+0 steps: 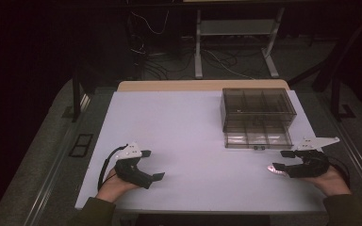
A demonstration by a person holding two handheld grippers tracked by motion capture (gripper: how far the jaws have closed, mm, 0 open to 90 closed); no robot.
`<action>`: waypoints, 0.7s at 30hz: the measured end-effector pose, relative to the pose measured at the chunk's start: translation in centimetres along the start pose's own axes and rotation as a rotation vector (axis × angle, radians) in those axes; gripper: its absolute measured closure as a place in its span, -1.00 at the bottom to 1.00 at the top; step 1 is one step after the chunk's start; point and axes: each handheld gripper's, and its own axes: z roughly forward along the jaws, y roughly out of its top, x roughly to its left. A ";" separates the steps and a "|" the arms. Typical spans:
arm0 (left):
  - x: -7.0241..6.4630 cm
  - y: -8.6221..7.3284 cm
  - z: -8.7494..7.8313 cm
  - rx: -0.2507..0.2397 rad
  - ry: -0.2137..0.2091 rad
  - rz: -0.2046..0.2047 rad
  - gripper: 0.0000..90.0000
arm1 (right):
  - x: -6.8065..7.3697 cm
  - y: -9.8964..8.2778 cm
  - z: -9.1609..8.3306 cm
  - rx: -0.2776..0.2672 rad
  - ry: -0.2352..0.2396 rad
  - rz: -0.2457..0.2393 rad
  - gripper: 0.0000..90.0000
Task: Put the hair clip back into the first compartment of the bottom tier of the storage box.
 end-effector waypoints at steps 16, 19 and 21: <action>0.0 0.0 0.0 -0.001 -0.001 0.000 -1.00 | 0.3 0.0 0.3 0.056 0.011 -0.025 0.11; 0.0 0.0 0.0 -0.001 -0.001 0.000 -1.00 | 0.4 0.0 0.4 0.064 0.014 -0.028 0.15; 0.0 0.0 0.0 0.000 -0.001 0.000 -1.00 | 0.4 -0.1 0.5 0.071 0.013 -0.031 0.18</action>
